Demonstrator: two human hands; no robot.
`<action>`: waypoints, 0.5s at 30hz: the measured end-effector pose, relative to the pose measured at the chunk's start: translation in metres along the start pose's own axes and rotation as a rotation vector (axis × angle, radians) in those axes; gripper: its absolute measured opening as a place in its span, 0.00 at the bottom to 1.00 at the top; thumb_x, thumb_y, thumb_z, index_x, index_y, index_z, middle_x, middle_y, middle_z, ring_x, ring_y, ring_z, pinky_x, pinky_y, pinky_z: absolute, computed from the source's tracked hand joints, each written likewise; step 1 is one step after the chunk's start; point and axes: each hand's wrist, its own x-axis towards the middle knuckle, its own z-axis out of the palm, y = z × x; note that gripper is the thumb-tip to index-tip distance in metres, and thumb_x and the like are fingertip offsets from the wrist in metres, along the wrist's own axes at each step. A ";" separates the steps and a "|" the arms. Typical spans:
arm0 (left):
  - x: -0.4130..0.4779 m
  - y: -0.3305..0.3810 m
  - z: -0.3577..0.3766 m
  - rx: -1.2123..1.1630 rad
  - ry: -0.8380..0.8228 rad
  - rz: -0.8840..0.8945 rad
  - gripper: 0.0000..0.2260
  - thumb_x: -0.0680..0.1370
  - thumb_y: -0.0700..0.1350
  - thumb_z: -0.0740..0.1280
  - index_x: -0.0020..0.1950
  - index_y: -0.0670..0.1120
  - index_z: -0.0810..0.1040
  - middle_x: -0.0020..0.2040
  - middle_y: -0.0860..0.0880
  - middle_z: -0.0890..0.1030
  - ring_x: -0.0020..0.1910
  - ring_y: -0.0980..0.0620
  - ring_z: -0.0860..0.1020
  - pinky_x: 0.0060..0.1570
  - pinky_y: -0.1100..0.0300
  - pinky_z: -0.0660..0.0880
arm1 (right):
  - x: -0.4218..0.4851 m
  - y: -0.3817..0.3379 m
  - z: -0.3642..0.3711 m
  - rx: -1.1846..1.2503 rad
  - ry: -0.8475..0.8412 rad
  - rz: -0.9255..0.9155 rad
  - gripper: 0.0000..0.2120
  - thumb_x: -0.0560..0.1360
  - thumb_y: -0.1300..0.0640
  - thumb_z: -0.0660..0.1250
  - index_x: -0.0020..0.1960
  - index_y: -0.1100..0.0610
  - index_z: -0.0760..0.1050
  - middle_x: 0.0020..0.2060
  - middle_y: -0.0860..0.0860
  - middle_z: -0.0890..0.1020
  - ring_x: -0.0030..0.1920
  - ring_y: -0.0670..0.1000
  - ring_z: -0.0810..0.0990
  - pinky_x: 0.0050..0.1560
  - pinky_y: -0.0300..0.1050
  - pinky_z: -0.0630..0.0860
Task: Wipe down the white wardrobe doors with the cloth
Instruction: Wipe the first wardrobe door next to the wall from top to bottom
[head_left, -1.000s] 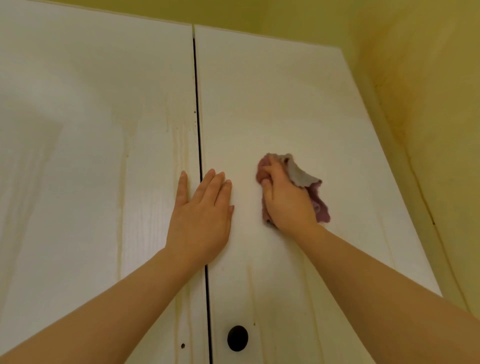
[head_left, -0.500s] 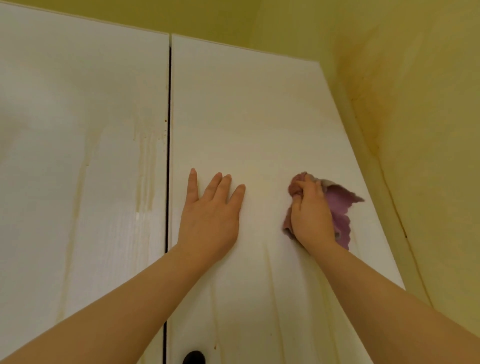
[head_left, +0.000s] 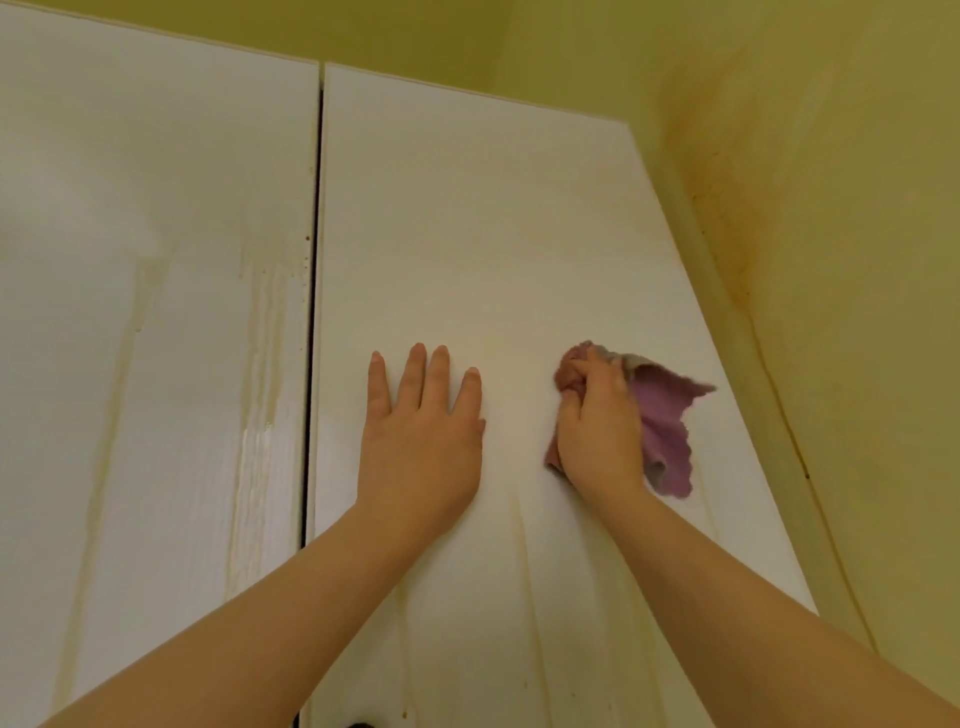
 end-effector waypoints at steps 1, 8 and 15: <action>0.000 -0.001 0.001 -0.006 -0.016 -0.001 0.22 0.76 0.49 0.53 0.59 0.40 0.80 0.60 0.34 0.77 0.61 0.33 0.75 0.64 0.39 0.54 | -0.008 -0.009 0.004 -0.001 -0.022 -0.081 0.12 0.76 0.63 0.56 0.56 0.55 0.72 0.64 0.53 0.71 0.66 0.57 0.68 0.66 0.51 0.65; 0.002 0.004 -0.006 -0.040 -0.017 -0.062 0.23 0.78 0.51 0.50 0.62 0.43 0.78 0.64 0.35 0.75 0.65 0.35 0.72 0.66 0.41 0.48 | -0.009 0.003 -0.003 0.070 -0.117 -0.025 0.17 0.80 0.57 0.53 0.68 0.50 0.65 0.66 0.49 0.69 0.64 0.50 0.69 0.62 0.39 0.65; 0.010 0.031 -0.024 -0.065 -0.045 0.066 0.22 0.80 0.49 0.49 0.72 0.46 0.69 0.72 0.42 0.68 0.72 0.41 0.64 0.69 0.39 0.39 | -0.014 0.000 -0.008 -0.012 -0.257 -0.127 0.18 0.79 0.60 0.53 0.69 0.52 0.65 0.73 0.48 0.60 0.74 0.51 0.54 0.72 0.50 0.58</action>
